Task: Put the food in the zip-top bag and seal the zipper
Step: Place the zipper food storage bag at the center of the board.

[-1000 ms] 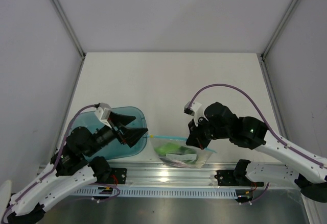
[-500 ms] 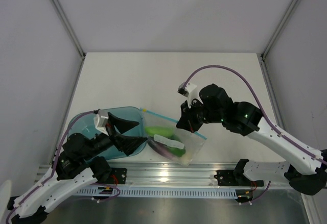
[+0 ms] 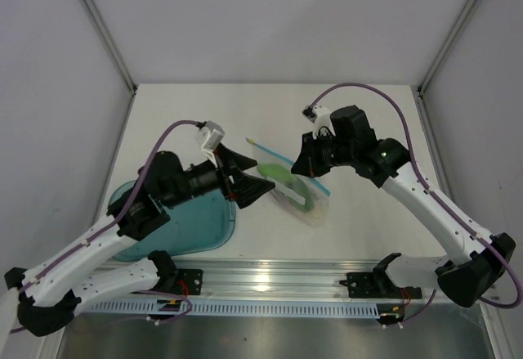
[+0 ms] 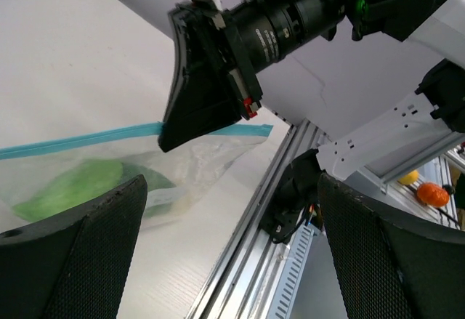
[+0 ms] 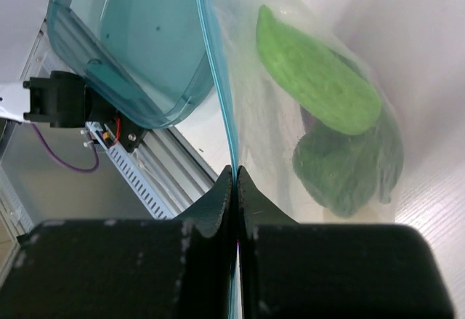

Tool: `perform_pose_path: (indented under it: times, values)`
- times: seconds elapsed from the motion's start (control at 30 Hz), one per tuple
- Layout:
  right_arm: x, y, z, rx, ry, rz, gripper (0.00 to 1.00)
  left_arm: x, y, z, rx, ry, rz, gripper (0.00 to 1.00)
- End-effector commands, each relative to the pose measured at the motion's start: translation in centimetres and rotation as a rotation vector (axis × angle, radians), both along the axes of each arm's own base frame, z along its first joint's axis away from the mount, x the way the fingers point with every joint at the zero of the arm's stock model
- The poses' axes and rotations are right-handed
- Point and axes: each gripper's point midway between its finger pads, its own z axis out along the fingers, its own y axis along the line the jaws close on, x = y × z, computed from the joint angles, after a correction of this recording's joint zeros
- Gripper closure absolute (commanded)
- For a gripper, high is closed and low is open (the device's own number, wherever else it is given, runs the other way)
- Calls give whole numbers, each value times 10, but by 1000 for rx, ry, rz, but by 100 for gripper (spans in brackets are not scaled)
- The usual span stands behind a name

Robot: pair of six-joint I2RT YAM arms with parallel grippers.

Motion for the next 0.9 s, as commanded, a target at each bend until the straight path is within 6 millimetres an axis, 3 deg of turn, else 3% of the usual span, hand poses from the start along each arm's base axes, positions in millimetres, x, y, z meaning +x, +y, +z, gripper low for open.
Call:
perform_pose_path:
  times: [0.0, 0.07, 0.2, 0.27, 0.43, 0.7, 0.87]
  values:
    - [15, 5, 7, 47, -19, 22, 100, 4, -21, 23, -31, -69, -74, 1]
    - [24, 3, 4, 42, -11, 6, 100, 7, -30, 35, -46, -92, -96, 0]
    - [35, 2, 3, 48, -2, -6, 100, 11, -48, 38, -65, -104, -145, 1]
    - [38, 3, 1, 47, 4, -9, 100, 9, -47, 52, -125, -146, -148, 1]
    - [52, 2, -7, 48, 5, -36, 100, 4, -46, 60, -184, -217, -167, 0]
    - [86, -21, -35, -24, -44, -178, 100, 6, -30, 49, -253, -292, -95, 0]
    - [117, -38, -41, -89, -99, -262, 100, 16, -25, 41, -161, -301, -40, 0]
